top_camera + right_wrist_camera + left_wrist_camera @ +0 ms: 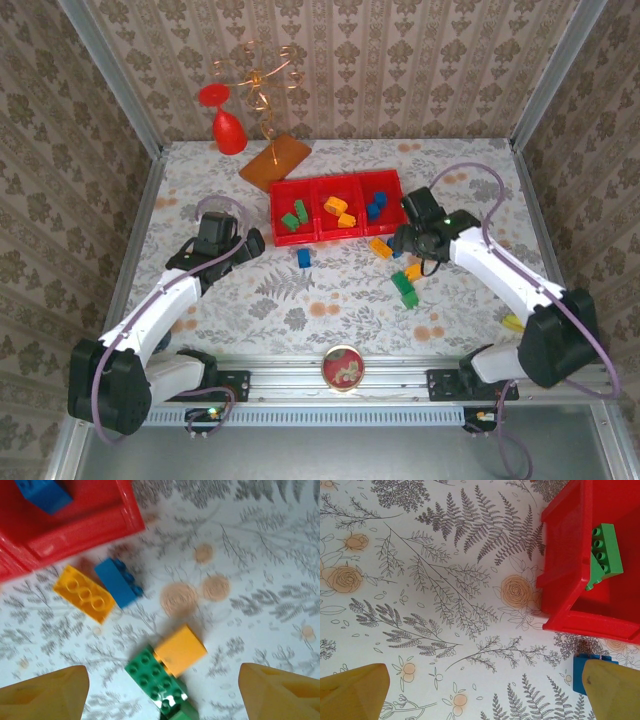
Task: Sort the legos into containers by color
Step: Pick up the lego from the bottom-center of the table.
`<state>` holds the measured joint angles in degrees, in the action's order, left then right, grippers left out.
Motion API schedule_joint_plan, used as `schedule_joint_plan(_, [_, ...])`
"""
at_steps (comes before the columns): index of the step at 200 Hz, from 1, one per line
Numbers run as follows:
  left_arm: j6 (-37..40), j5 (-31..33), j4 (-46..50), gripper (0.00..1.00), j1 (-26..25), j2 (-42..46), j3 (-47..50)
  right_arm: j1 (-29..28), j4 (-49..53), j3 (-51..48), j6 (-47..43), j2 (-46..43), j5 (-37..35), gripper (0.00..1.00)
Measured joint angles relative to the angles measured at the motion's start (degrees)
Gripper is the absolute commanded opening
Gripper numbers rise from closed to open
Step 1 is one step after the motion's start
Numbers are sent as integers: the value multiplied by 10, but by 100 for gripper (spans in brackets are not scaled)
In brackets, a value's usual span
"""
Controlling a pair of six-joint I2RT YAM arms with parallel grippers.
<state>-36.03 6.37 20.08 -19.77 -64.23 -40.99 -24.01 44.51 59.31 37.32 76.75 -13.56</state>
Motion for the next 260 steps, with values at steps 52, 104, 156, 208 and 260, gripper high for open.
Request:
schedule_joint_plan(52, [0,-5,-3,100,0,-1,0,-38,25,-93,33,-76,3,95])
schedule_joint_plan(104, [0,-11,-9,100,0,-7,0,-68,21,-141,51,-90,21,99])
schedule_joint_plan(156, [0,-13,-9,100,0,-7,0,-76,2,-143,50,-40,39,93])
schedule_joint_plan(208, [0,-13,-9,100,0,-7,0,-76,-19,-140,44,31,55,86])
schedule_joint_plan(260, [0,-13,-9,100,0,-7,0,-76,-39,-131,29,72,66,83])
